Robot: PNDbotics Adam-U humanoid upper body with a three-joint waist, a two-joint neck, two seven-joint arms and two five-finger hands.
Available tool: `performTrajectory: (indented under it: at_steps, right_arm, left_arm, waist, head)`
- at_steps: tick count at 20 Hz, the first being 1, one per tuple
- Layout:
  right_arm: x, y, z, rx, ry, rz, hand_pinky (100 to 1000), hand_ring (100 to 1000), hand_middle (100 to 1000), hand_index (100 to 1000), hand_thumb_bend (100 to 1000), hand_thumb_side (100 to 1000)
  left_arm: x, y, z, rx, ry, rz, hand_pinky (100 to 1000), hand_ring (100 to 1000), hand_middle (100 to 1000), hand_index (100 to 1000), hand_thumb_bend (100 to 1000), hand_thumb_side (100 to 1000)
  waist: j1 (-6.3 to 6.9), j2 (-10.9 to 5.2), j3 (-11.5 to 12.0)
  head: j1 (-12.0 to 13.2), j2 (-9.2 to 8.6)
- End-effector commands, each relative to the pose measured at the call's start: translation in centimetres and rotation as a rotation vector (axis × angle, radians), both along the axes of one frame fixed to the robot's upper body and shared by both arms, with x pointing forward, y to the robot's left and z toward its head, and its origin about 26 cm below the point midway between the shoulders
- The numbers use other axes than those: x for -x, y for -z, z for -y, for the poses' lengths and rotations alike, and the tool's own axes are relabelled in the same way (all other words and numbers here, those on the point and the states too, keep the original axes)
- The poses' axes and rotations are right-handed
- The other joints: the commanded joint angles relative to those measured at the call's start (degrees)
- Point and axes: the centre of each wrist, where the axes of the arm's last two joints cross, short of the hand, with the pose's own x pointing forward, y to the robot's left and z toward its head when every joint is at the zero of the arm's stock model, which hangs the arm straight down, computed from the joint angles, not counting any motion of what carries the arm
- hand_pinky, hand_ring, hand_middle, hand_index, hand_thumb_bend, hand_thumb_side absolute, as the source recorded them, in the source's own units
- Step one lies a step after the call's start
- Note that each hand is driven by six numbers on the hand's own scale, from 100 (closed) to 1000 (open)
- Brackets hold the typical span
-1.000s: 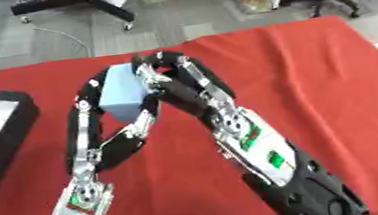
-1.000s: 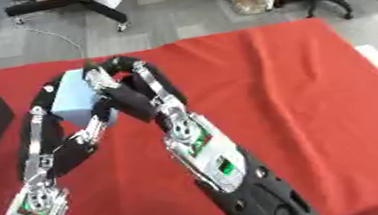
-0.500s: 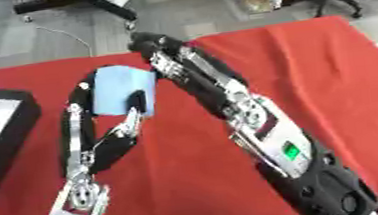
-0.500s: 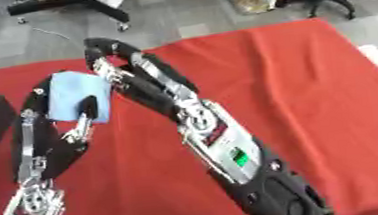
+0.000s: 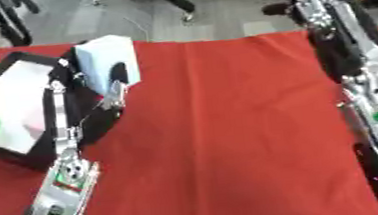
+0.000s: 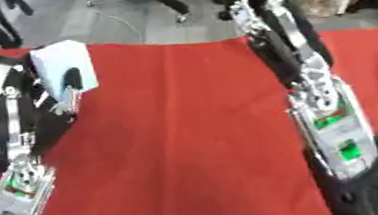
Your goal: Pick up the objects with one hand, pass them to the other hand, and then place them into the box on the other side of the table.
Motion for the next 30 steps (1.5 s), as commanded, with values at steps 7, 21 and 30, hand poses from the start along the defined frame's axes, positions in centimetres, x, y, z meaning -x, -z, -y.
performTrajectory:
  at_steps: [7,21,30]
  right_arm:
    - [-0.9,3.5,1.8,-0.002,0.130,-0.071,770,816,850,919,100,818]
    - [-0.9,5.1,1.8,0.001,0.135,-0.109,767,811,844,907,100,817]
    - [-0.8,6.0,2.3,-0.006,0.159,-0.124,759,808,839,900,100,804]
  left_arm:
    - [0.0,-2.3,-11.7,-0.511,-0.610,-0.340,628,649,570,675,309,381]
    - [-6.5,-0.8,-17.6,-0.839,-0.768,-0.880,899,931,922,970,1000,785]
    - [-3.5,-8.1,-10.5,-0.541,-0.635,-0.291,755,916,857,914,785,645]
  waist:
    - [2.12,-1.89,-0.55]
    - [1.38,-1.86,-2.69]
    - [0.73,-1.71,-2.25]
  head:
    - [12.32,1.21]
    - [7.58,-0.15]
    - [5.08,0.60]
